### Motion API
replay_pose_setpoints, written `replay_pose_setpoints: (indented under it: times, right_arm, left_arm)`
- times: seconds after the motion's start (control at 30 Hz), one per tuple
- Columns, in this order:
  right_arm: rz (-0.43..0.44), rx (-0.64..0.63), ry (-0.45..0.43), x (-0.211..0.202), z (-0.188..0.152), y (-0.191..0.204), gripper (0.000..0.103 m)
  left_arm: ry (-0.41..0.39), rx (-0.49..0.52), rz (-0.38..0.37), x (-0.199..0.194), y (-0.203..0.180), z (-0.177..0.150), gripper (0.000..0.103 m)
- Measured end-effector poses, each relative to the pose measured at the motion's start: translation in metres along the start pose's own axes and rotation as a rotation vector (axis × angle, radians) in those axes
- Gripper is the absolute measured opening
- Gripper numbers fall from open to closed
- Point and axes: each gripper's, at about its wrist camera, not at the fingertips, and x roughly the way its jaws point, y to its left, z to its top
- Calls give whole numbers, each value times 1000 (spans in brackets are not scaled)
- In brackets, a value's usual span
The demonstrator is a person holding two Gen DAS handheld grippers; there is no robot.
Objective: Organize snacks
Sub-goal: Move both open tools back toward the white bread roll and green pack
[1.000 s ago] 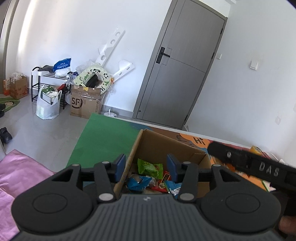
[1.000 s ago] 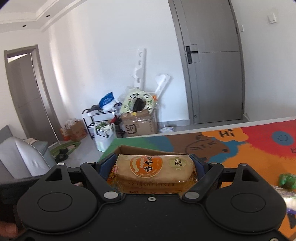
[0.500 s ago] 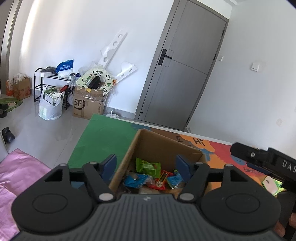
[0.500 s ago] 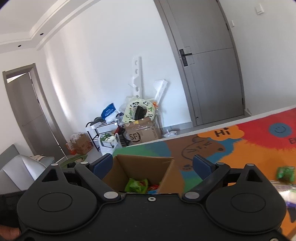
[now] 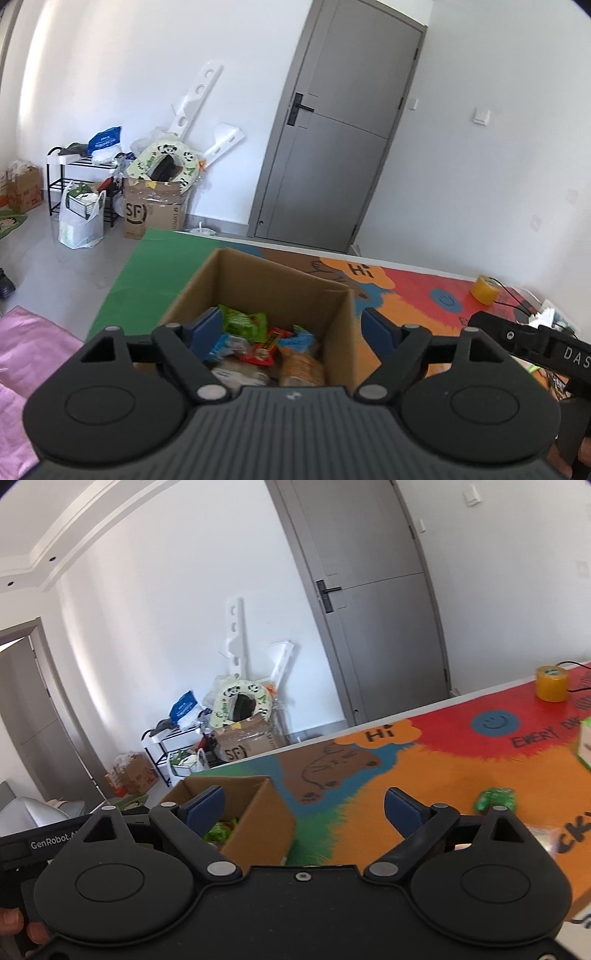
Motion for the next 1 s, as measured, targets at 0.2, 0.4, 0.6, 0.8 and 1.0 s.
replay_pose_setpoints:
  times: [0.2, 0.4, 0.6, 0.8, 1.0]
  right_arm:
    - [-16, 23, -2, -17, -3, -24, 97]
    - [-37, 61, -13, -34, -5, -55, 98]
    - [-78, 79, -17, -43, -11, -82, 98]
    - [-87, 93, -20, -49, -15, -100, 97]
    - [-111, 112, -24, -53, -17, -119, 88]
  left_arm:
    - [8, 33, -16, -2, -25, -10, 88]
    - [24, 58, -33, 3, -52, -18, 88]
    - [34, 86, -52, 7, -76, -27, 89]
    - [48, 105, -71, 16, -94, -31, 89]
    - [57, 118, -84, 24, -112, -38, 89]
